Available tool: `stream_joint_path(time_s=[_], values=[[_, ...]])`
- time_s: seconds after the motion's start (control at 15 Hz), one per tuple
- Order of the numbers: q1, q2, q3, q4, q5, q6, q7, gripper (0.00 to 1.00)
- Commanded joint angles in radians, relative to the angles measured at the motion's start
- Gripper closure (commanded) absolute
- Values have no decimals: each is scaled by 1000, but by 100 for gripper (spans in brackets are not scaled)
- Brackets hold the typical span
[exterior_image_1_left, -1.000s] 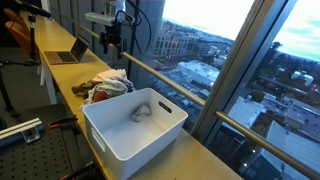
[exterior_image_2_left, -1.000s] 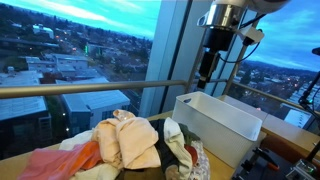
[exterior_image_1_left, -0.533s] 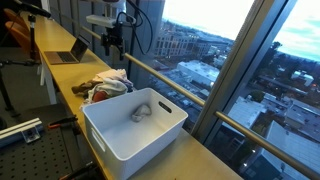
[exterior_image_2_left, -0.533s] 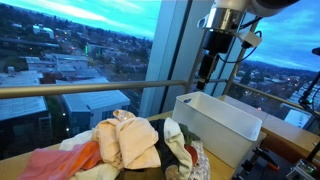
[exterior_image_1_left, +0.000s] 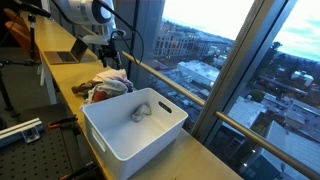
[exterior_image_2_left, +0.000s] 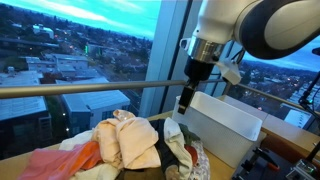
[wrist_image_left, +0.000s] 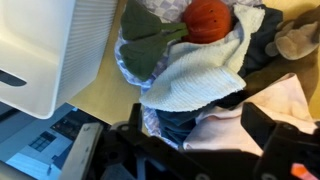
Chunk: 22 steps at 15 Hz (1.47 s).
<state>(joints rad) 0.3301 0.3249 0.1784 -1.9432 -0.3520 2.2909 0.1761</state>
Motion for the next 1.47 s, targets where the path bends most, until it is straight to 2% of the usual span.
stream_joint_path(time_s=[0.0, 0.53, 0.93, 1.0, 1.2, 1.27, 1.33, 1.4], values=[[63, 145, -12, 151, -51, 16, 72, 0], [160, 477, -44, 560, 2, 2, 92, 0], [179, 775, -63, 822, 97, -37, 91, 0], [165, 825, -39, 868, 90, -54, 101, 0], [176, 927, -38, 975, 111, -126, 110, 0], [179, 943, -39, 1008, 114, -155, 116, 25], [183, 949, -39, 1036, 116, -188, 121, 27], [200, 934, -69, 1041, 151, -216, 116, 33]])
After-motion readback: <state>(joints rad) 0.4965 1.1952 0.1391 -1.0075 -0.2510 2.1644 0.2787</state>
